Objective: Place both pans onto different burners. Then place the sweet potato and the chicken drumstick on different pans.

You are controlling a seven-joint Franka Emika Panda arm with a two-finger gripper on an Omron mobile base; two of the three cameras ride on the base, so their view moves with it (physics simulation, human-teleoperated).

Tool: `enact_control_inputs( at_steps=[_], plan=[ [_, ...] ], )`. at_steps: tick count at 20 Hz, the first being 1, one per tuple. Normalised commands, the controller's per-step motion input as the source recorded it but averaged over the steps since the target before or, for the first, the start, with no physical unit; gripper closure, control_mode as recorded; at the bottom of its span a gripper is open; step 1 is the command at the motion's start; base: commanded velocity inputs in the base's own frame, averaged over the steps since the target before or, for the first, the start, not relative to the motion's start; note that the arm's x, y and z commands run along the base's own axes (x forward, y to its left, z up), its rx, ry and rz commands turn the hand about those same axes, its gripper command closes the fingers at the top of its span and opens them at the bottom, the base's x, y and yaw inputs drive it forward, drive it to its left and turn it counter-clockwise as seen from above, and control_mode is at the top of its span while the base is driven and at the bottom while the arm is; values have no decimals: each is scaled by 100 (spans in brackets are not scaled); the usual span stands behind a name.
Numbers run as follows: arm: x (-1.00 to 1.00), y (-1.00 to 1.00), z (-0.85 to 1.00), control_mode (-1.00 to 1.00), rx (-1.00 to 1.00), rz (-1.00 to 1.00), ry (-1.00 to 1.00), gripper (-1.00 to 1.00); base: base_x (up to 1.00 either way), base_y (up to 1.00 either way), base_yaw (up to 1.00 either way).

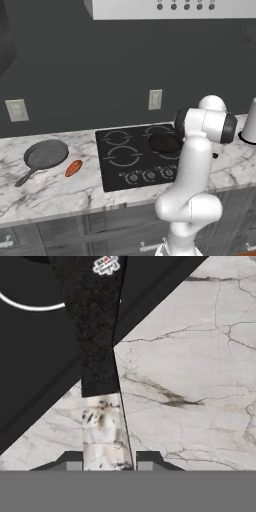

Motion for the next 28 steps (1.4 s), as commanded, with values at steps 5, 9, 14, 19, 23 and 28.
enact_control_inputs(
  at_steps=[5, 9, 14, 19, 23, 28],
  plan=[
    [-66, -19, -40, -100, 0, 0, 0, 100, 0, 0, 0],
    [-73, -24, -41, -100, 0, 0, 0, 100, 0, 0, 0],
    [-53, -11, -36, -100, 0, 0, 0, 100, 0, 0, 0],
    [-28, 0, -30, -100, 0, 0, 0, -100, 0, 0, 0],
    [-27, 0, -12, -100, 0, 0, 0, -100, 0, 0, 0],
    [-39, -2, 10, -100, 0, 0, -5, -100, 0, 0, 0]
  ],
)
